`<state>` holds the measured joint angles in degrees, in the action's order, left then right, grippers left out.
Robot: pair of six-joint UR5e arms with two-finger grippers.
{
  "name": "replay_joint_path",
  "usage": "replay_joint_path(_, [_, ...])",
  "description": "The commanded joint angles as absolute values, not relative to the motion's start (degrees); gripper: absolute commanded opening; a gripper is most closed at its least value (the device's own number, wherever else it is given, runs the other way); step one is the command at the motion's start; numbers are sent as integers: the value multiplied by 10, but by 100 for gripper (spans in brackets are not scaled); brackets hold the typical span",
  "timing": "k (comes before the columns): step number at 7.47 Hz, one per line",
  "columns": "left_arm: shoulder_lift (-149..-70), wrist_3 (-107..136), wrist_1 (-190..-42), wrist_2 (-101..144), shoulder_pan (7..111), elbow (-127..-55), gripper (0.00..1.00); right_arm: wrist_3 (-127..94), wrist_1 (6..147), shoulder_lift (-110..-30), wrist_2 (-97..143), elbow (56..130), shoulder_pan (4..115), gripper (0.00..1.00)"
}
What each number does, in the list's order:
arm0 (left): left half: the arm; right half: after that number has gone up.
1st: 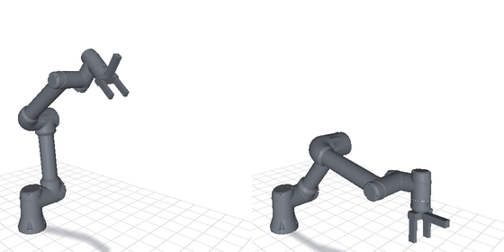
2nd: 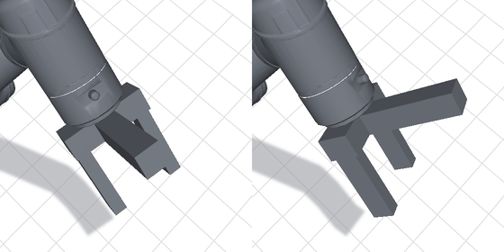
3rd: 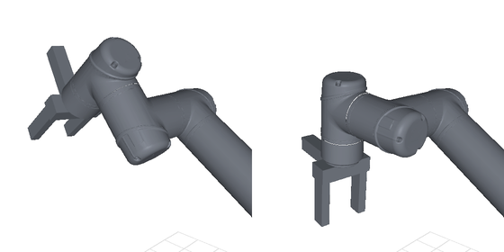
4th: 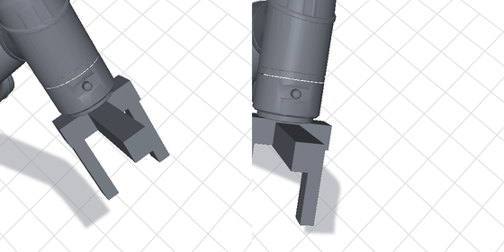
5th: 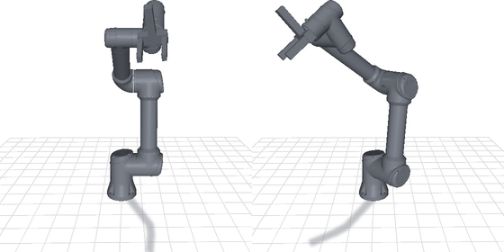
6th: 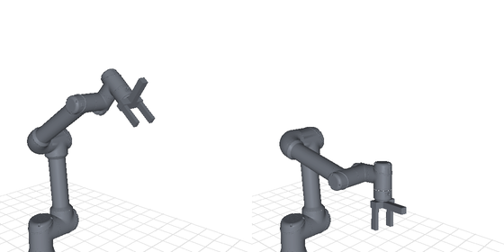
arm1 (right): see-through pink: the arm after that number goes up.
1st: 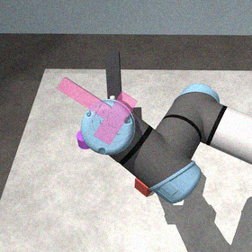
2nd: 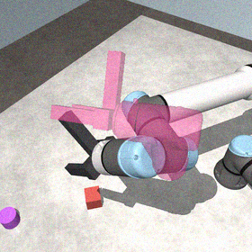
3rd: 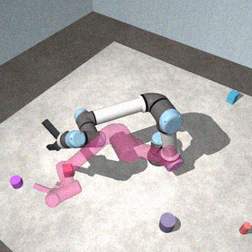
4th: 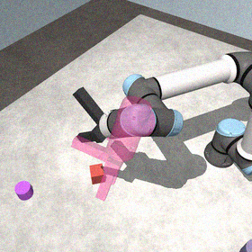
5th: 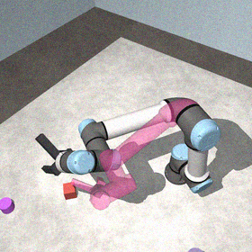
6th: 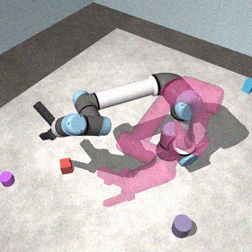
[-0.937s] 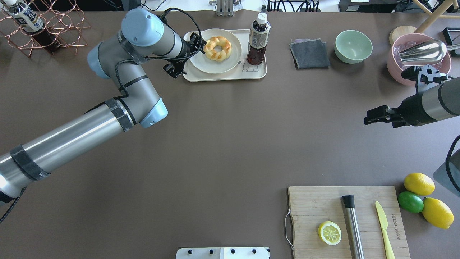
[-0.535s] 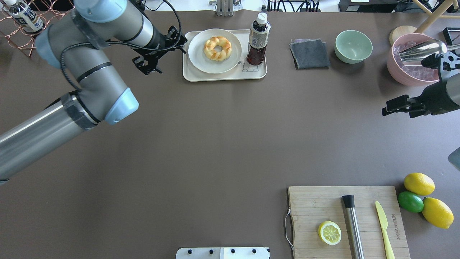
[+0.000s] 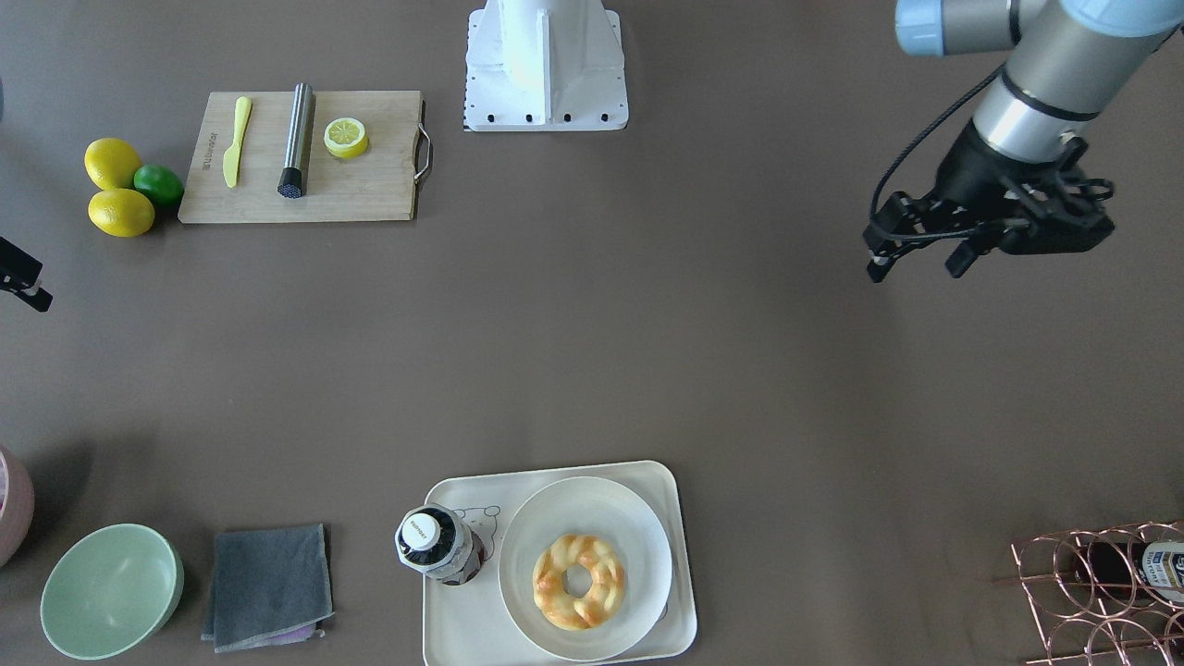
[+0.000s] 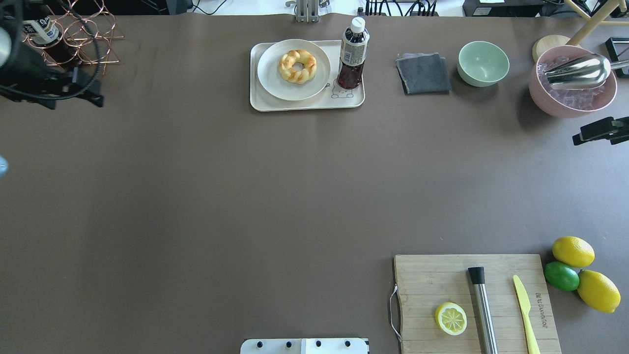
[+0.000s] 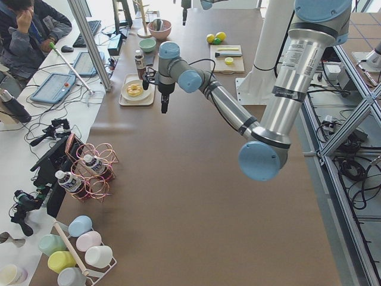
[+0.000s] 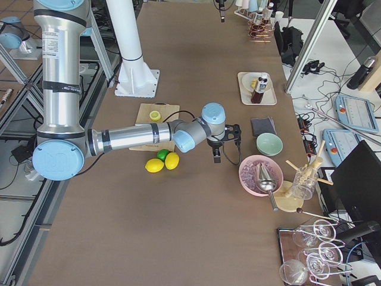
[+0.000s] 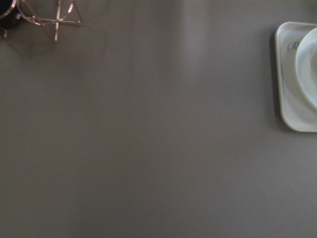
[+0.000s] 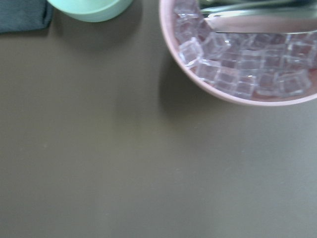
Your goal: Place donut on tray
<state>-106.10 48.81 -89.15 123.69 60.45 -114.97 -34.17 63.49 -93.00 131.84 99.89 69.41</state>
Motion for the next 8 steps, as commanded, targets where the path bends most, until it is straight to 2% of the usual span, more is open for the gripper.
replay_joint_path(1, [-899, 139, -882, 1298, 753, -1195, 97, -197, 636, -933, 1355, 928, 785, 100])
replay_joint_path(4, [-785, -107, -881, 1298, 858, -1187, 97, -45, 754, -929, 1347, 925, 877, 100])
replay_joint_path(6, [-752, -151, -879, 1299, 911, -1179, 97, -18, 783, -925, 1318, 932, 886, 100])
replay_joint_path(8, [-745, -149, -876, 1310, 912, -1172, 98, -18, 785, -932, 1314, 947, 885, 100])
